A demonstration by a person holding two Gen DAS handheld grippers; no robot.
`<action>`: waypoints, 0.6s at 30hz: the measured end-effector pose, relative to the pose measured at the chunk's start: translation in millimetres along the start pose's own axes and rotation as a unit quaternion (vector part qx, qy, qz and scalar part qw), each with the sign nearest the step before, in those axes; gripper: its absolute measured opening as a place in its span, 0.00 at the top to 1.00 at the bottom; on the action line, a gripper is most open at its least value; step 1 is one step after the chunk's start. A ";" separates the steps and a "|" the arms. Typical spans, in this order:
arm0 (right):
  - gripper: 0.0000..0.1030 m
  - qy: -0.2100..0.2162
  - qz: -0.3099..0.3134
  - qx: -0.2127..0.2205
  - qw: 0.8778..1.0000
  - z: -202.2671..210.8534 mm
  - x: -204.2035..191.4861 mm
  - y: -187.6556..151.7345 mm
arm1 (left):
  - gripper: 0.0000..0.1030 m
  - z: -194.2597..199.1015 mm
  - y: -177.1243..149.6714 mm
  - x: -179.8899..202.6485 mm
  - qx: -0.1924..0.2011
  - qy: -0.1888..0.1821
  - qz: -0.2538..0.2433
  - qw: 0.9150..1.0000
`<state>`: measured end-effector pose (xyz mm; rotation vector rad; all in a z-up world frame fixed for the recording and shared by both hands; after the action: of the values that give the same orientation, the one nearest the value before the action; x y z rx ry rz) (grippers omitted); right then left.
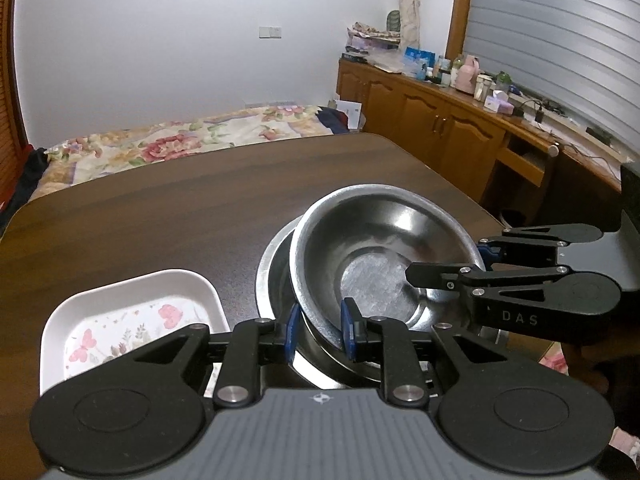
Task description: Organize plates and bowls
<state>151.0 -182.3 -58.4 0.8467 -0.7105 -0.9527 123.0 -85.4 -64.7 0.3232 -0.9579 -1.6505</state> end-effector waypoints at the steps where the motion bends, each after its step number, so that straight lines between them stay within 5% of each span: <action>1: 0.72 -0.002 0.002 0.002 1.000 0.6 0.2 -0.1 | 0.76 0.1 -0.8 0.2 0.002 0.001 0.002 1.000; 8: 0.70 -0.010 0.021 0.009 1.000 3.0 -1.6 -0.3 | 0.76 0.9 -4.1 0.5 0.013 0.009 0.004 1.000; 12: 0.58 -0.010 0.007 0.018 1.000 5.7 2.8 0.8 | 0.77 0.0 -3.2 -2.7 0.018 0.008 0.010 1.000; 18: 0.59 -0.005 -0.009 0.026 1.000 7.2 7.5 1.5 | 0.77 1.3 -4.5 -3.7 0.024 0.011 0.013 1.000</action>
<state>148.7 -190.7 -52.5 0.8961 -0.7406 -0.9597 120.3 -81.4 -68.1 0.3604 -0.9824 -1.5989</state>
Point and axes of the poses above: each gripper's, at about its wrist camera, not at the fingertips, and z roughly against the way its jaws point, x to its right, y to its top, the point moved 7 cm from there along -z, roughly the way its jaws point, and after that the axes turned 14 degrees about z, right-handed, at the moved point
